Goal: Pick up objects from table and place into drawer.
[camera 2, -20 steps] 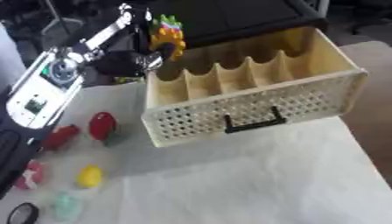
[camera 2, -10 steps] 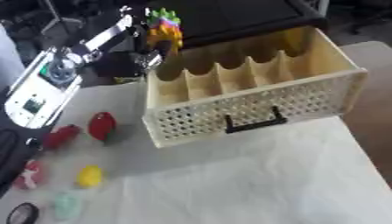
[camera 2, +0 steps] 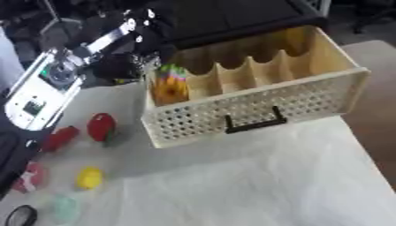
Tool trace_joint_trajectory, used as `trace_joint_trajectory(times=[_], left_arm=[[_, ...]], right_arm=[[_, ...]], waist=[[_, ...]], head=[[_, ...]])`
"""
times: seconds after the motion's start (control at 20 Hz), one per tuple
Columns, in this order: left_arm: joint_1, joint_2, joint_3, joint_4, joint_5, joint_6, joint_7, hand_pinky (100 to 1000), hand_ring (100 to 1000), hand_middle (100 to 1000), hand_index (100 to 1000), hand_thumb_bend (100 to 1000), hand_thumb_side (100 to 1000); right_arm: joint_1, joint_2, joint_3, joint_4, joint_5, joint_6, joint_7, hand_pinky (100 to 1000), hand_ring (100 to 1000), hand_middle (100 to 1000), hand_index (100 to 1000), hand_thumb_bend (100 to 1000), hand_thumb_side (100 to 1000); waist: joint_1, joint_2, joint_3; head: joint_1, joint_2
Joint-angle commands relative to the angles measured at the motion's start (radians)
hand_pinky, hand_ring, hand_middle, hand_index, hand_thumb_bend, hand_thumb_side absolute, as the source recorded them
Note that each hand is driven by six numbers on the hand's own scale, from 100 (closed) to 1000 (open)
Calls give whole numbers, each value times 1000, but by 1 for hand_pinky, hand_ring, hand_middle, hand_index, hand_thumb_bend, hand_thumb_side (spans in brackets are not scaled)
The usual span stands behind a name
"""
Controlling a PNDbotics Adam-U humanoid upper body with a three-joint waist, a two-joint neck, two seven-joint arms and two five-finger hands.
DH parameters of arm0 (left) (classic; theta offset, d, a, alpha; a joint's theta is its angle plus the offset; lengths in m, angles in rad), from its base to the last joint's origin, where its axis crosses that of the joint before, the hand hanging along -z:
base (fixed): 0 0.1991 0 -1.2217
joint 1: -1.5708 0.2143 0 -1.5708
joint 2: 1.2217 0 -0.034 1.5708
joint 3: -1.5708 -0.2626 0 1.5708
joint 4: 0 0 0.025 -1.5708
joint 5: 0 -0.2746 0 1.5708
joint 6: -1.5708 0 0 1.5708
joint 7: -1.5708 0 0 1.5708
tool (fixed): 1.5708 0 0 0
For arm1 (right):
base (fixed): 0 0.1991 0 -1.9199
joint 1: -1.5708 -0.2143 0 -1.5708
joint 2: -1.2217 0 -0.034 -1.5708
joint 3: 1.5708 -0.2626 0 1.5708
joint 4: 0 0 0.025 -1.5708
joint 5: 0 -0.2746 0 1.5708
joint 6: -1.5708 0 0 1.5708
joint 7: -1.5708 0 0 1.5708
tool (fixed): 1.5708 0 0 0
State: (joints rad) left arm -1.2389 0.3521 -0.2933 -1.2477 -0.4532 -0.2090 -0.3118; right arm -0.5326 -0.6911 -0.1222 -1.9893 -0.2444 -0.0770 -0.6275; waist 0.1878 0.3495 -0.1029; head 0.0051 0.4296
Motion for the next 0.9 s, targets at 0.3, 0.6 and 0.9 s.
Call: trace_joint_trajectory(times=[0.3, 0.6, 0.9], left_arm=[[-9, 26, 8, -24, 17, 4, 21, 575, 755, 810, 1000, 263, 817], [-6, 31, 24, -39, 45, 24, 61, 545, 730, 781, 963, 213, 792], [8, 56, 54, -119, 145, 76, 146, 498, 684, 741, 898, 137, 755]], right_arm=[[-13, -14, -9, -11, -7, 4, -5, 524, 306, 311, 602, 100, 949], [-15, -15, -9, -11, -8, 3, -6, 527, 308, 312, 602, 100, 951], [-12, -18, -12, -11, -6, 1, -10, 526, 308, 312, 602, 100, 952]], waist=[[-10, -19, -1], [-14, -19, 2], [-19, -21, 7]], head=[[-3, 5], [-1, 10], [-2, 23]])
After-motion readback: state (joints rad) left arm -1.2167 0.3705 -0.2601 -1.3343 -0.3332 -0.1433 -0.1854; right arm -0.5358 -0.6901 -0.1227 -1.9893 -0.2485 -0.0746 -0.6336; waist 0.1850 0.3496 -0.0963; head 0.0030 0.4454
